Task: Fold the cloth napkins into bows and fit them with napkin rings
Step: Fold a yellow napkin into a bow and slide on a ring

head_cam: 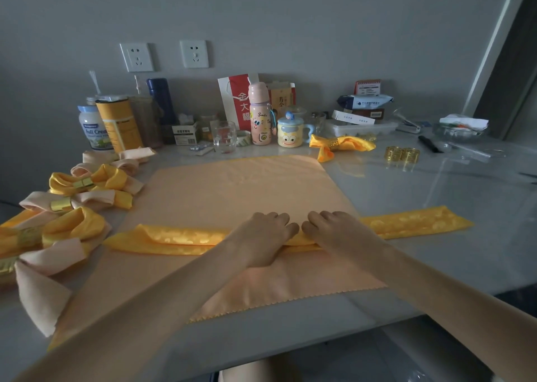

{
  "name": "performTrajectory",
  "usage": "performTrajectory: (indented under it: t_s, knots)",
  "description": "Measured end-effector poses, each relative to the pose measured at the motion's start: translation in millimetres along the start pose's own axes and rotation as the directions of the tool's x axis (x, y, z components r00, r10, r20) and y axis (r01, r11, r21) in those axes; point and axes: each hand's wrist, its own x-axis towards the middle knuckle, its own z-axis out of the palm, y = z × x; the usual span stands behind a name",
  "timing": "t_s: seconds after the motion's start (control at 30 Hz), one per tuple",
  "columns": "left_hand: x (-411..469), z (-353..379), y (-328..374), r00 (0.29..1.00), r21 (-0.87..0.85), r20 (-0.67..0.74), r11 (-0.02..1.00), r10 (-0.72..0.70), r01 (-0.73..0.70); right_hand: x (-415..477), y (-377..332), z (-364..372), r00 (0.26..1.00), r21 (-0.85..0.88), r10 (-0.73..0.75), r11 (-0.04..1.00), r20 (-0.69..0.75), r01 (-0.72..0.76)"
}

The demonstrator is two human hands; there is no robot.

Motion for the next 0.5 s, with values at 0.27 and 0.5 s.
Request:
performTrajectory:
  t_s: [0.27,0.5]
  knots:
    - [10.2,-10.5,10.9,0.993,-0.087,0.091,0.993,-0.075,0.083,-4.4,3.9,-21.1,0.926,0.302,0.058,0.936,0.374,-0.180]
    - [9.1,-12.9,16.0,0.981,-0.096,0.176,0.991,-0.080,0.098,10.5,21.7,-19.4,0.816,0.680,0.374,0.454,0.441,-0.575]
